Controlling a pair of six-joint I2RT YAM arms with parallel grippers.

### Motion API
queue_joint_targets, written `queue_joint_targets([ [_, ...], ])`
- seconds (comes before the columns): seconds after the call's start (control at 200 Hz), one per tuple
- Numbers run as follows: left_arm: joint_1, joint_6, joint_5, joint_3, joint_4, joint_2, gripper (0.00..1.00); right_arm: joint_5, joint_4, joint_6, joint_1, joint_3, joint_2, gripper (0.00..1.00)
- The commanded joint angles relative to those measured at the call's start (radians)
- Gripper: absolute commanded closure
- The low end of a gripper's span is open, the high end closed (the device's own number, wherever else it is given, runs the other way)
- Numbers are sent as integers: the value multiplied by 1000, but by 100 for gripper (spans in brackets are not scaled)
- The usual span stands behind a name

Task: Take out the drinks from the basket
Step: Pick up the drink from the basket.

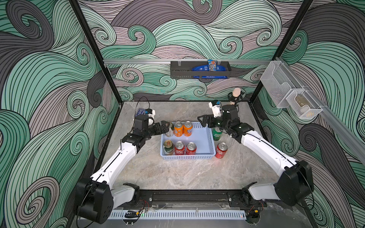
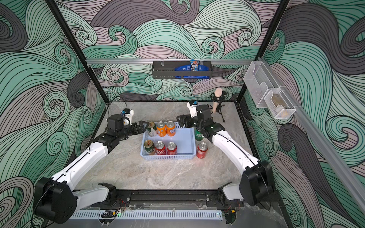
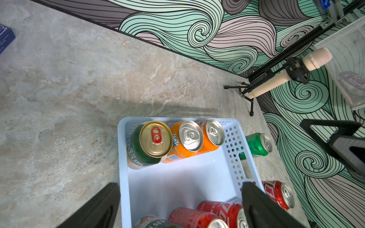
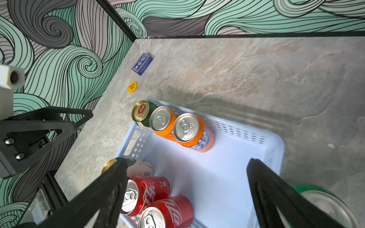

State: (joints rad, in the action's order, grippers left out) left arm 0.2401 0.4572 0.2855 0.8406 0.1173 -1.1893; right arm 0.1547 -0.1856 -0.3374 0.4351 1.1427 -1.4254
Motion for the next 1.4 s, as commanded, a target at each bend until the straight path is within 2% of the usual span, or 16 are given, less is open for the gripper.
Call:
queue_joint_targets([
  [0.0,-16,14,19,-14,-35,1,1,-52,-6,-11,24,51,-64,7],
  [0.145,-40,12,3,-23,-22,-5,2,-100,-30,-10,56,108,-164,8],
  [0.505,-50,48,68,-58,-79,-30,2,-161,-51,-8,95,201,-343,9],
  [1.396,-62,54,164,-60,-115,-61,2,-200,-61,-6,143,287,-519,10],
])
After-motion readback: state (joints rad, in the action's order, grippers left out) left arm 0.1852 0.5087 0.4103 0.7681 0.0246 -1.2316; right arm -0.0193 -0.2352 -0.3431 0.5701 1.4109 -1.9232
